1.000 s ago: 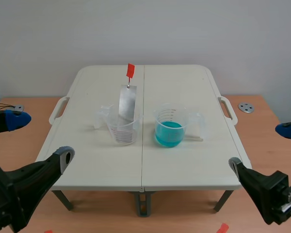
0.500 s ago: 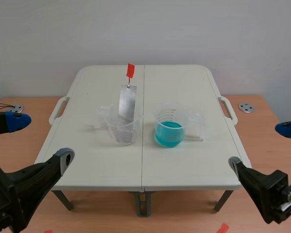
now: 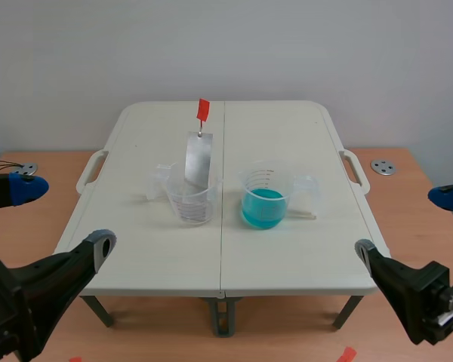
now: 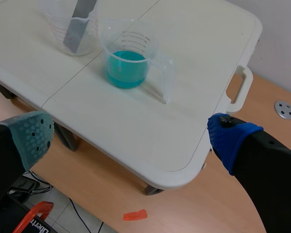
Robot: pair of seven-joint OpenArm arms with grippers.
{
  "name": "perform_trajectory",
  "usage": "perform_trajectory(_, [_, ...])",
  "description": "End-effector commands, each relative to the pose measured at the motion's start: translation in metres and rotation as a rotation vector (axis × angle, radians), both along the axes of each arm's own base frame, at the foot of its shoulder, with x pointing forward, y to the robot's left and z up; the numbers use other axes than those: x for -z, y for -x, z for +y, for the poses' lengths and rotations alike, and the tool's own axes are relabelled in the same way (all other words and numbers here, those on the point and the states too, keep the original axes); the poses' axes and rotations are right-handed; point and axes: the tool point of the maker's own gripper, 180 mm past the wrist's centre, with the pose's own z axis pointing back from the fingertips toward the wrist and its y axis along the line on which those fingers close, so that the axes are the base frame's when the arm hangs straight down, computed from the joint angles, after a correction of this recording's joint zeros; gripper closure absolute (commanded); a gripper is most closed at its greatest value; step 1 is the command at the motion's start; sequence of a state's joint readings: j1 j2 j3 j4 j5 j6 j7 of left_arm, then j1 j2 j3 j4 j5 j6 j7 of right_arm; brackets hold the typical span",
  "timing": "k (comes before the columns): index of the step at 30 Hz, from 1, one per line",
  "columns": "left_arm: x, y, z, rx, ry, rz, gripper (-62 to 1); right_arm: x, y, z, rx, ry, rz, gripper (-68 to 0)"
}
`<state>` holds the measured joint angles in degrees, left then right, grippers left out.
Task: Hold the metal plate by the orange handle, dip it into the blue solution, take it out and point at it, then put the plate back in the beaker on the left.
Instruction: 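Lift the metal plate out of the left beaker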
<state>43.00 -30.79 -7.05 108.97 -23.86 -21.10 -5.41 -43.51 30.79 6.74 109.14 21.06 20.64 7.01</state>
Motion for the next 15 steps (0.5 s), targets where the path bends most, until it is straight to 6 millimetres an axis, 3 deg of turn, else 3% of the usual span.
perform_trajectory(1, [-0.0062, -0.0013, -0.0013, -0.004, 0.021, -0.02, -62.3, -0.013, -0.0056, 0.0032, -0.005, -0.019, -0.044, -66.3])
perform_trajectory(10, [-0.0058, -0.0038, 0.001, -0.017, 0.006, -0.026, -62.3, -0.0133, -0.0056, 0.0035, -0.006, -0.02, -0.046, -66.3])
perform_trajectory(15, [-0.0036, -0.003, 0.0007, -0.007, -0.022, -0.031, -21.9, -0.0135, -0.0057, 0.0036, -0.006, -0.021, -0.047, -66.3])
